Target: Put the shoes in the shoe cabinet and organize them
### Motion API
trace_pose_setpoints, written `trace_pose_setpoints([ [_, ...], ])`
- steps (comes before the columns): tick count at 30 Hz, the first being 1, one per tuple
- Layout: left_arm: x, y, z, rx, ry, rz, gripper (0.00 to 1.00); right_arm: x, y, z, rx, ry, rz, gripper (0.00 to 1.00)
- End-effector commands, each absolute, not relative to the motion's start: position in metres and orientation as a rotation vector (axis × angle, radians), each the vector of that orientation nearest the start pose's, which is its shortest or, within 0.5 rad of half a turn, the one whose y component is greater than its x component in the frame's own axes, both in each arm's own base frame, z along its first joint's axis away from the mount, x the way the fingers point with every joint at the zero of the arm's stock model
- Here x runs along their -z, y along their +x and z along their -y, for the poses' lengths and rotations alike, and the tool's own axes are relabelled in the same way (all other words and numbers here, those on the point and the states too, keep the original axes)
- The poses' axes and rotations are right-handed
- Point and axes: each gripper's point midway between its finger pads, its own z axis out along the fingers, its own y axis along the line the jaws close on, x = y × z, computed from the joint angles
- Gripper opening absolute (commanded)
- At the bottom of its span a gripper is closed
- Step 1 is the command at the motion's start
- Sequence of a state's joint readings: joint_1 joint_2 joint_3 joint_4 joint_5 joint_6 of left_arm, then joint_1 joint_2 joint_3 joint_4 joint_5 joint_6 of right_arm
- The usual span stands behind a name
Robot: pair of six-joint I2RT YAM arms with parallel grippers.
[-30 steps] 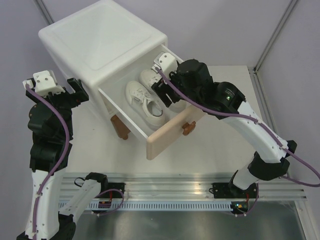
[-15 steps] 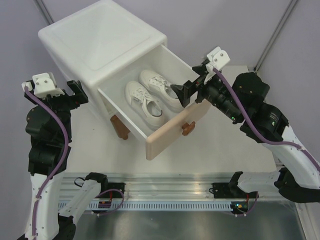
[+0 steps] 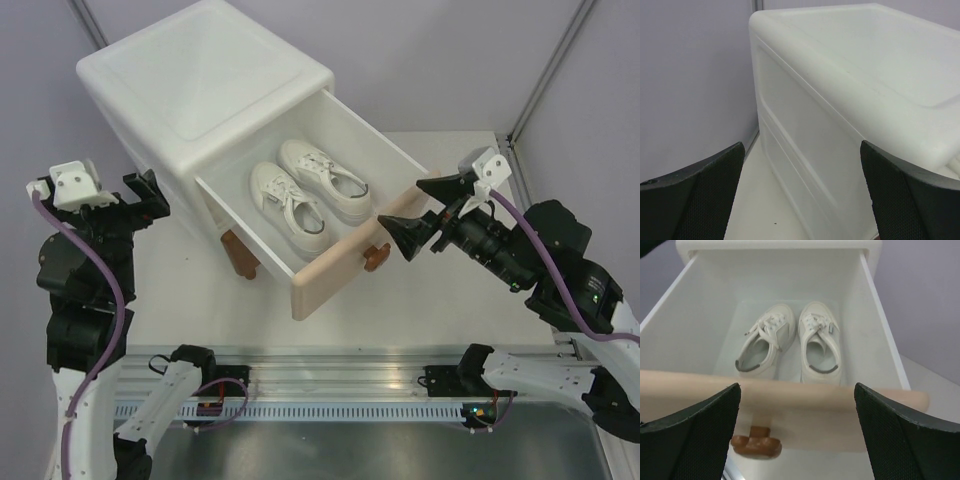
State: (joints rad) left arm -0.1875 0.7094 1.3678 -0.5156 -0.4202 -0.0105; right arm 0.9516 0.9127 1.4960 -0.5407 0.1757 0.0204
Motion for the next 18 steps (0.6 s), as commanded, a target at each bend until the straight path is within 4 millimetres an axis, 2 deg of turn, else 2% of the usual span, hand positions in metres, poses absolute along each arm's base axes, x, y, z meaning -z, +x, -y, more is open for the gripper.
trace_pose_setpoints([
  [1, -0.486, 0.204, -0.032, -0.070, -0.283, -1.356, 1.00, -0.451, 0.168, -0.207, -0.707, -0.612, -1.492, 0.98],
  [3, -0.483, 0.201, -0.026, -0.026, -0.269, -1.354, 1.00, -0.432, 0.163, -0.207, -0.725, -0.625, -1.539, 0.98],
  [7, -0.473, 0.192, -0.021, 0.008, -0.256, -1.406, 1.00, -0.418, 0.152, -0.200, -0.777, -0.594, -1.594, 0.98],
  [8, -0.462, 0.191, -0.021, -0.004, -0.246, -1.451, 1.00, -0.411, 0.150, -0.202, -0.779, -0.614, -1.613, 0.98],
  [12, -0.446, 0.190, -0.021, -0.011, -0.250, -1.519, 1.00, -0.376, 0.140, -0.207, -0.782, -0.702, -1.751, 0.98],
  [18, -0.435, 0.189, -0.015, 0.029, -0.265, -1.563, 1.00, -0.357, 0.133, -0.211, -0.831, -0.697, -1.813, 0.98],
])
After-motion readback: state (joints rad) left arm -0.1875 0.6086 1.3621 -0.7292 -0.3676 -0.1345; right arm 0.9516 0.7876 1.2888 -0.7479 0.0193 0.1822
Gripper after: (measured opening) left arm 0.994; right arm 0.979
